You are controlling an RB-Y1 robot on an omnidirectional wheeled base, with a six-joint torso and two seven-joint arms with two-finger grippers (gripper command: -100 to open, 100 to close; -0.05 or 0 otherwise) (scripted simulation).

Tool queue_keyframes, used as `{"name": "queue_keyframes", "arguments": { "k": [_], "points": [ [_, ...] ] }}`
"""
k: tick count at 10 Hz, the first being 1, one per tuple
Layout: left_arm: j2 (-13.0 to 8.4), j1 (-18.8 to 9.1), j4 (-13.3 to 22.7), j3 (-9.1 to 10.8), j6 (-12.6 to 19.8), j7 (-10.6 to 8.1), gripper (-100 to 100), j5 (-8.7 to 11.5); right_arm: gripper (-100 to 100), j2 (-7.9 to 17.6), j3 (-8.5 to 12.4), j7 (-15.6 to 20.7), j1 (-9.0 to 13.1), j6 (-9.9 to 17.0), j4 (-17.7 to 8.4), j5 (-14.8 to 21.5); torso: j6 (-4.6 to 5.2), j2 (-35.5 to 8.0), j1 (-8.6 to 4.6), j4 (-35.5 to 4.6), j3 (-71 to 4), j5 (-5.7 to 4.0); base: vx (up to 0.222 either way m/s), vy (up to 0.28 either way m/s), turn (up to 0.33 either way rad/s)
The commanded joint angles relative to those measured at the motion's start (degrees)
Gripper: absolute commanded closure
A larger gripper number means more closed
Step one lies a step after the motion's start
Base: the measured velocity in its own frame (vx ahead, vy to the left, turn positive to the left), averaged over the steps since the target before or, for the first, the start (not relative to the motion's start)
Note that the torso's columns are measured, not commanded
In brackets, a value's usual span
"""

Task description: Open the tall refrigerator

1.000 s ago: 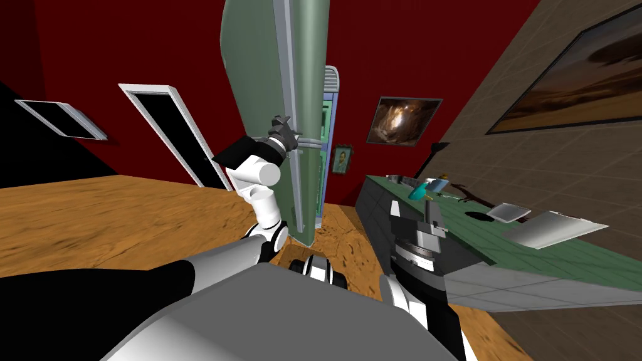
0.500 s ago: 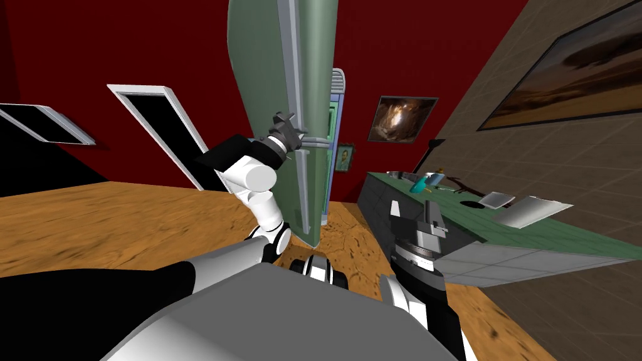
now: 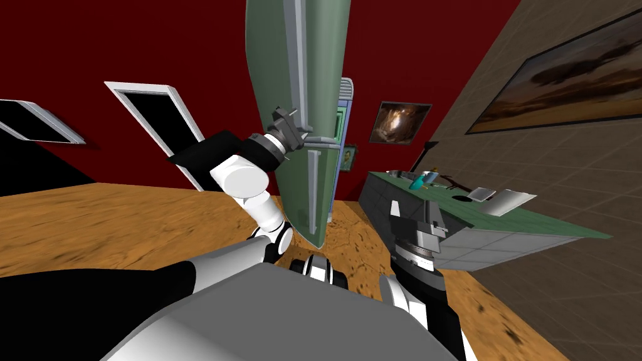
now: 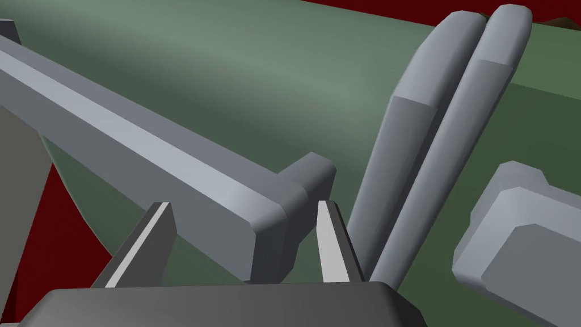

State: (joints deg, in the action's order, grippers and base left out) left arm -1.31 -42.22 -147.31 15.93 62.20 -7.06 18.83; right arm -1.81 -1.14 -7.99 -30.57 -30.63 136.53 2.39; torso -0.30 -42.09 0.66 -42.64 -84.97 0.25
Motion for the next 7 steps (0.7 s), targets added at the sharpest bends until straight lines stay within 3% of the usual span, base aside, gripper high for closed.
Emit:
{"name": "queue_keyframes", "arguments": {
  "k": [1, 2, 3, 7],
  "points": [
    [1.2, -0.6, -2.5, 0.45, 1.4, 0.21, 100, 2.7, 0, 0.0, 0.0, 0.0, 0.0, 0.0, 0.0, 0.0, 0.04, 0.0, 0.00, 0.1, 0.0, -0.01, -0.157, 0.259, -0.062],
    [1.2, -0.1, -1.7, -0.20, 1.5, 0.11, 100, 1.9, 0, 0.0, 0.0, 0.0, 0.0, 0.0, 0.0, 0.0, 0.07, -0.2, 0.08, 0.0, 0.2, 0.01, -0.086, 0.113, -0.048],
    [1.5, 0.0, -1.9, -0.76, 1.8, -0.26, 100, 3.2, 0, 0.0, 0.0, 0.0, 0.0, 0.0, 0.0, 0.0, 0.08, 0.0, -0.37, 0.1, 0.0, -0.08, -0.093, 0.155, -0.071],
    [1.8, -0.3, -2.1, -1.39, 1.5, -1.34, 100, 6.4, 0, 0.0, 0.0, 0.0, 0.0, 0.0, 0.0, 0.0, 0.13, 0.0, -0.02, 0.2, 0.1, -0.02, -0.126, 0.272, -0.098]
  ]
}}
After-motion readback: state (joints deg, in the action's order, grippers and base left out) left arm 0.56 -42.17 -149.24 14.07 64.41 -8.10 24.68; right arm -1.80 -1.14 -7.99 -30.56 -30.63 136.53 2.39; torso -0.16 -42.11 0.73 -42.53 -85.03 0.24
